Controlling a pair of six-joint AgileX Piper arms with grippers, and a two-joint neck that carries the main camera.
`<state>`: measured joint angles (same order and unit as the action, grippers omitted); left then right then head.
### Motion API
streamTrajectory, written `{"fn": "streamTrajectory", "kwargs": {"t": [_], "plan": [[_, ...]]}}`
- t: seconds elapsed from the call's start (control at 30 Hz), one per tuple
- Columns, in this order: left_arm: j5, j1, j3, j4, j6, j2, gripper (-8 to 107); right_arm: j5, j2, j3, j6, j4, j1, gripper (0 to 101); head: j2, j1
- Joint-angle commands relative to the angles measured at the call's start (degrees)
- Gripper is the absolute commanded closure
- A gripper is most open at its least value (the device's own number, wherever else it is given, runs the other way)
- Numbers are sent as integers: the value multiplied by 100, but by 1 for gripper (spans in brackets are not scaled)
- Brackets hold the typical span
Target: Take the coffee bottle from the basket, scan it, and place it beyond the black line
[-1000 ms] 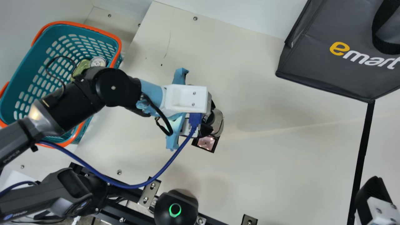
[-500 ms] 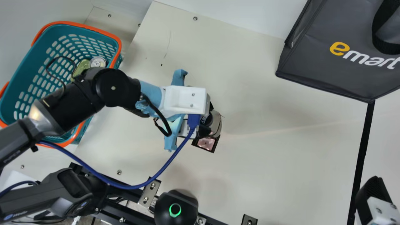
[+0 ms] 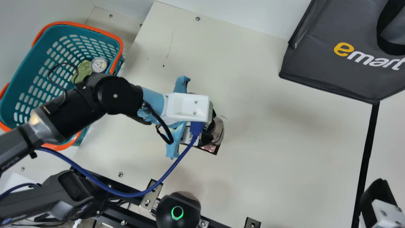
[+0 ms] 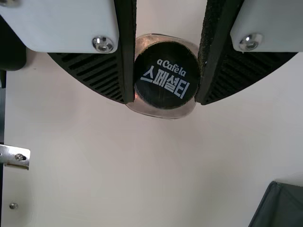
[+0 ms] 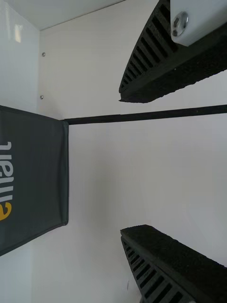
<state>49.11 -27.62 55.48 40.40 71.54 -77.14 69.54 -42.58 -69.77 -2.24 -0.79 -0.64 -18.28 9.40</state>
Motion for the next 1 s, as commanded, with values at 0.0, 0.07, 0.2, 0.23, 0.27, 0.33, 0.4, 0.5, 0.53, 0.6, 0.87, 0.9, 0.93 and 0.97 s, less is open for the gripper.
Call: {"fn": "streamTrajectory", "kwargs": {"t": [0.0,0.07,0.2,0.23,0.27,0.33,0.4,0.5,0.53,0.6,0.87,0.9,0.93,0.97], "plan": [[-17,-25,-17,-14,-27,16,52,0,0,0,0,0,0,10,-14,-148],[-36,-46,-34,-29,-60,30,45,0,0,0,0,0,0,10,-14,-148],[-105,-91,-66,-70,-129,56,32,0,0,0,0,0,0,10,-14,-148],[-125,-101,-73,-78,-142,58,28,0,0,0,0,0,0,10,-14,-148],[-140,-109,-76,-86,-157,61,25,0,0,0,0,0,0,10,-14,-148],[-168,-126,-81,-101,-186,65,18,0,0,0,0,0,0,10,-14,-148],[-194,-139,-85,-112,-208,66,12,0,0,0,0,0,0,10,-14,-148],[-217,-154,-78,-128,-244,67,9,0,0,0,0,0,0,10,-14,-148],[-224,-157,-74,-136,-259,67,9,0,0,0,0,0,0,10,-14,-148],[-229,-156,-55,-155,-289,65,9,0,0,0,0,0,0,10,-14,-148],[-127,-101,179,-537,-879,37,9,0,0,0,0,0,0,10,-14,-148],[-102,-96,221,-598,-976,37,9,4,0,0,0,0,0,10,-14,-148],[-74,-96,264,-659,-1083,39,9,-1,0,0,0,0,0,10,-14,-148],[-46,-97,306,-719,-1197,41,9,-1,0,0,0,0,0,10,-14,-148]]}}
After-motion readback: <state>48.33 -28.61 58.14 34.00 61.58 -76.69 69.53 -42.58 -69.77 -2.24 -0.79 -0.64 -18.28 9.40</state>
